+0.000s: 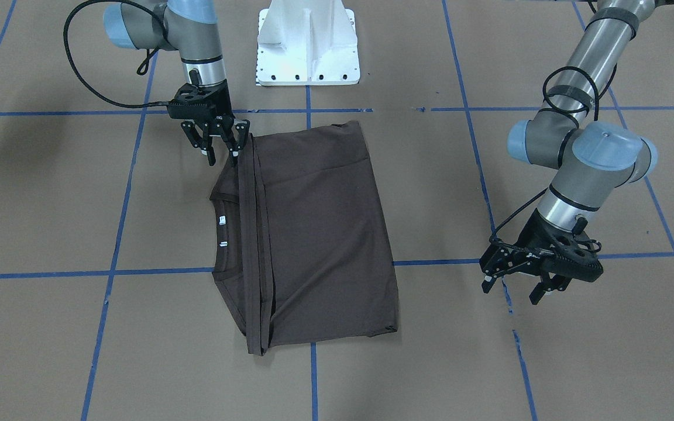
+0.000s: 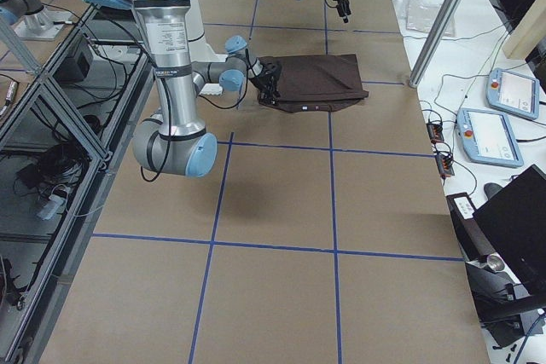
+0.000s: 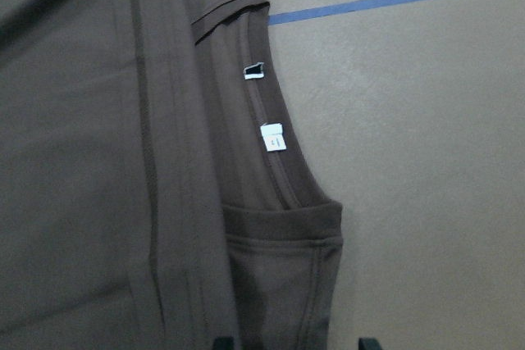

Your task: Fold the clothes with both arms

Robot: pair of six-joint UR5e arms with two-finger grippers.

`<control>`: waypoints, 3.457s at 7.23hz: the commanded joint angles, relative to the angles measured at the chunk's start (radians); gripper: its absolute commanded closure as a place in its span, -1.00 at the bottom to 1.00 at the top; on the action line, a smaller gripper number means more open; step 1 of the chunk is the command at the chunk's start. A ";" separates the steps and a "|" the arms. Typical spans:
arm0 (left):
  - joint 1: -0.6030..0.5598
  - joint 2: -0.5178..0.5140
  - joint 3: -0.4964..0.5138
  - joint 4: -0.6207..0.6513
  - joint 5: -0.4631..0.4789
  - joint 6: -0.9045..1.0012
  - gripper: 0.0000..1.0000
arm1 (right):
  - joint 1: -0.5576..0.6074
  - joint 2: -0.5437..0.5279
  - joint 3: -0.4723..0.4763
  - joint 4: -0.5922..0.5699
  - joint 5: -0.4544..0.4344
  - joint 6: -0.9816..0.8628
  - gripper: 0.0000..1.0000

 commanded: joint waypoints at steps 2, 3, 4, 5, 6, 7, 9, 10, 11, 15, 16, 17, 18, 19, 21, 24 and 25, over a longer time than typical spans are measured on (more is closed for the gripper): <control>0.003 0.000 0.004 0.000 0.000 0.000 -1.00 | -0.134 0.005 0.009 0.001 -0.143 -0.237 -1.00; 0.004 0.000 0.005 -0.001 0.000 0.000 -1.00 | -0.165 0.021 0.008 0.000 -0.180 -0.291 -0.99; 0.007 0.000 0.005 -0.002 0.000 0.000 -1.00 | -0.193 0.022 0.005 0.000 -0.228 -0.340 -0.93; 0.007 0.000 0.007 -0.002 0.000 0.000 -1.00 | -0.208 0.022 -0.006 -0.009 -0.268 -0.354 -0.47; 0.007 0.000 0.007 -0.002 0.000 0.000 -1.00 | -0.207 0.022 -0.006 -0.020 -0.276 -0.430 0.08; 0.009 0.000 0.009 -0.002 0.000 0.000 -1.00 | -0.204 0.024 -0.006 -0.020 -0.282 -0.510 0.20; 0.009 0.002 0.009 -0.002 -0.002 0.002 -1.00 | -0.205 0.024 -0.006 -0.020 -0.281 -0.520 0.20; 0.009 0.003 0.010 -0.002 -0.002 0.002 -1.00 | -0.205 0.025 -0.006 -0.019 -0.281 -0.520 0.20; 0.009 0.003 0.010 -0.002 0.000 0.002 -1.00 | -0.202 0.027 -0.006 -0.019 -0.281 -0.520 0.20; 0.010 0.003 0.013 -0.002 0.000 0.002 -1.00 | -0.199 0.027 -0.006 -0.019 -0.279 -0.518 0.28; 0.010 0.003 0.013 -0.002 0.000 0.002 -1.00 | -0.199 0.025 -0.006 -0.020 -0.279 -0.518 0.39; 0.010 0.003 0.013 -0.002 -0.002 0.002 -1.00 | -0.199 0.025 -0.008 -0.020 -0.279 -0.518 0.49; 0.012 0.003 0.013 -0.003 0.000 0.002 -1.00 | -0.199 0.027 -0.006 -0.020 -0.281 -0.517 0.86; 0.012 0.003 0.012 -0.003 -0.002 0.002 -1.00 | -0.195 0.030 0.001 -0.020 -0.281 -0.515 1.00; 0.012 0.015 0.005 -0.003 0.000 0.002 -1.00 | -0.176 0.033 0.023 -0.020 -0.281 -0.488 1.00; 0.012 0.015 0.004 -0.003 0.000 0.000 -1.00 | -0.165 -0.022 0.023 -0.020 -0.265 -0.237 1.00; 0.012 0.015 0.004 -0.003 0.000 0.000 -1.00 | -0.165 -0.043 0.024 -0.020 -0.241 -0.163 1.00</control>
